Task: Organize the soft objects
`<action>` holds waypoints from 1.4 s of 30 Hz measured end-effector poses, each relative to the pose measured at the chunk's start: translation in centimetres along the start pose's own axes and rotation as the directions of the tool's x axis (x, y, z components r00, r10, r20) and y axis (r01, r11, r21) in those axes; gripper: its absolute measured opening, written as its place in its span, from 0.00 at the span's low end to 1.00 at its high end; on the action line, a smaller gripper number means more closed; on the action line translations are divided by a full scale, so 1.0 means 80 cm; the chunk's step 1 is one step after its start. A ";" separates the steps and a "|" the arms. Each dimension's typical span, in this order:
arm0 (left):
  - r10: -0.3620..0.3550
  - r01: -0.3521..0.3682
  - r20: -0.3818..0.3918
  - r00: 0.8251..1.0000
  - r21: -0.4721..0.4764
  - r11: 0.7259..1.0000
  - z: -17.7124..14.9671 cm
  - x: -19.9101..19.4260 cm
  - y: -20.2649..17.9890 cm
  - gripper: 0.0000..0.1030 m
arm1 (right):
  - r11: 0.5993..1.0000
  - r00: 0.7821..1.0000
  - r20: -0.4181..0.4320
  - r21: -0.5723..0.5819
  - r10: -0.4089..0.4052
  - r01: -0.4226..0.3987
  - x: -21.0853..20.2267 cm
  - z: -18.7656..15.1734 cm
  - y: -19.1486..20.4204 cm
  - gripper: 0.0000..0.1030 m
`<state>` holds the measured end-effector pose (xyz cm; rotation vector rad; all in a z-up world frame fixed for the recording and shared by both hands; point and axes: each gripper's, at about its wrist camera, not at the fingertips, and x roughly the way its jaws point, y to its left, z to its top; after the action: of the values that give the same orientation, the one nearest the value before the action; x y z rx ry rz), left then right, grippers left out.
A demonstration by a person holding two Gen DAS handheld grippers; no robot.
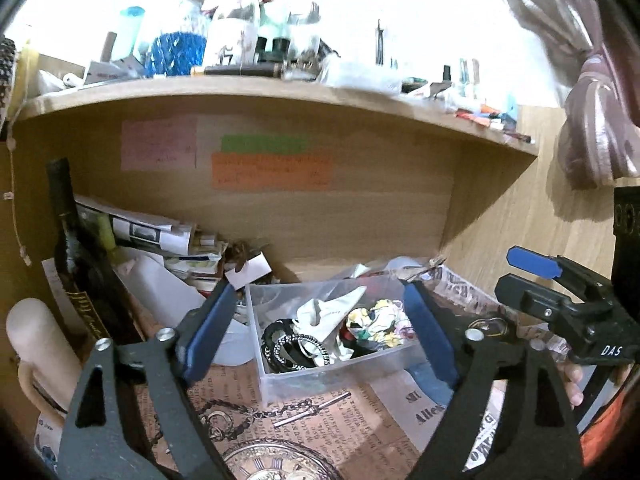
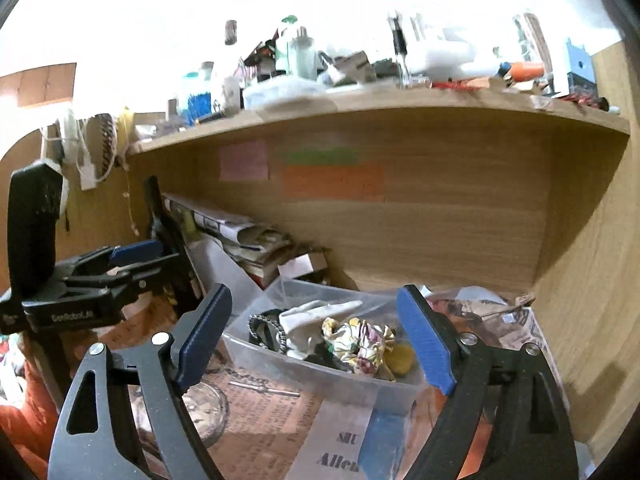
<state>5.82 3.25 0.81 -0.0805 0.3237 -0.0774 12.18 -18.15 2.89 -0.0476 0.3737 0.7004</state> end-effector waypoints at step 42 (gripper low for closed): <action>0.016 -0.017 0.032 0.999 0.028 0.999 -0.016 -0.020 -0.018 1.00 | 0.999 0.998 0.042 0.004 -0.037 0.037 -0.019 -0.012 0.010 1.00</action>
<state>3.83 1.86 0.21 -0.0515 0.2914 -0.0643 10.30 -18.61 2.55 -0.0364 0.3325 0.6630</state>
